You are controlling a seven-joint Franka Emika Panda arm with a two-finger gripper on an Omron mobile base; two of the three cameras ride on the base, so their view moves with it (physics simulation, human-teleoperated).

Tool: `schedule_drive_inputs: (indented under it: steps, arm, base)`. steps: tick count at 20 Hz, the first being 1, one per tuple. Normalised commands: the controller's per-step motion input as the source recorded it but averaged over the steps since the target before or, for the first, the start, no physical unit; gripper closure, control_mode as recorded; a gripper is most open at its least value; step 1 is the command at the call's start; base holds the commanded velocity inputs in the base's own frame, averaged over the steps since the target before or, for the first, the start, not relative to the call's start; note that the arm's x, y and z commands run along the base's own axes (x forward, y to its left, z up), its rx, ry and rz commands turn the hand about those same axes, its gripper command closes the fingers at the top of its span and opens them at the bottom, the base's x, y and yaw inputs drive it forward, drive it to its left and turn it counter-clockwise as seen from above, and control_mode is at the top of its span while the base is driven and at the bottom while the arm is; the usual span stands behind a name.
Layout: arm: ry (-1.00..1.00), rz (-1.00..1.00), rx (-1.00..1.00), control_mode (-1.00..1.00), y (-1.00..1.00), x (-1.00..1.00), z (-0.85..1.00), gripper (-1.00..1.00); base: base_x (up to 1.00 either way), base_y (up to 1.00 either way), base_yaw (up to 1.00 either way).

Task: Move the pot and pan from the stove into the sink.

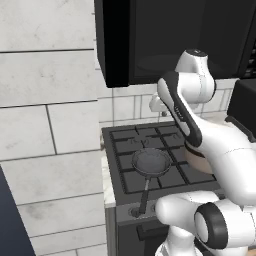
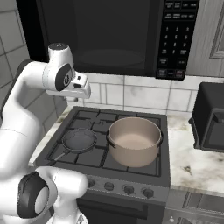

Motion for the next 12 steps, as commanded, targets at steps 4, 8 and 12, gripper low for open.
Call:
schedule_drive_inputs:
  steps: [4, 8, 12]
  arm:
    - [-0.05, 0.0, 0.0, -1.0, 0.05, -0.26, 0.0, -1.0]
    - [-0.1, 0.0, 0.0, -1.0, 0.18, -0.47, 0.0, -1.0]
    - [-0.11, 0.0, 0.0, -1.0, 0.13, -0.53, 0.0, -1.0]
  base:
    - [0.0, 0.0, 0.0]
    - [0.0, 0.0, 0.0]
    - [0.0, 0.0, 0.0]
